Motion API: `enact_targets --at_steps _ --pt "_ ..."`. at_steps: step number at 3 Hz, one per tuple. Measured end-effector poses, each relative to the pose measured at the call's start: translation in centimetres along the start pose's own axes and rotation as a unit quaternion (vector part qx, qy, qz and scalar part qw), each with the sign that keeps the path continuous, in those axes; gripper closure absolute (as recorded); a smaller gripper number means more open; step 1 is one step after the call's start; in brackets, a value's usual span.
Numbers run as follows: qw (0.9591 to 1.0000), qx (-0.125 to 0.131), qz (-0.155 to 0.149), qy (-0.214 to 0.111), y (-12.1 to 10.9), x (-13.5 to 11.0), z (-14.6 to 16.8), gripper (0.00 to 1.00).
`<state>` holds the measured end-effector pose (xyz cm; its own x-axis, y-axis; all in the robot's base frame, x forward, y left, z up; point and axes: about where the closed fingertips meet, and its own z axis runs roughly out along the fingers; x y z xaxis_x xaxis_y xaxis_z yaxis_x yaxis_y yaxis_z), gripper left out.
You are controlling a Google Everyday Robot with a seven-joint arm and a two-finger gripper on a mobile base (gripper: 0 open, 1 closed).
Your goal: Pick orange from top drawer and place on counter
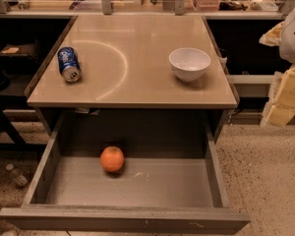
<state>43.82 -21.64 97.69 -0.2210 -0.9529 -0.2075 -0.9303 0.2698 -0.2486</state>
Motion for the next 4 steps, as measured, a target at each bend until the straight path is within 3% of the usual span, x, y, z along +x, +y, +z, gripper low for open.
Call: enact_targets --at_steps 2,3,4 --pt "1.0 0.0 -0.006 -0.006 0.7 -0.6 0.2 0.0" --pt "0.9992 -0.011 -0.032 -0.023 2.6 -2.6 1.8 0.0" --pt "0.9954 -0.059 -0.066 -0.038 5.9 -5.4 5.2 0.0"
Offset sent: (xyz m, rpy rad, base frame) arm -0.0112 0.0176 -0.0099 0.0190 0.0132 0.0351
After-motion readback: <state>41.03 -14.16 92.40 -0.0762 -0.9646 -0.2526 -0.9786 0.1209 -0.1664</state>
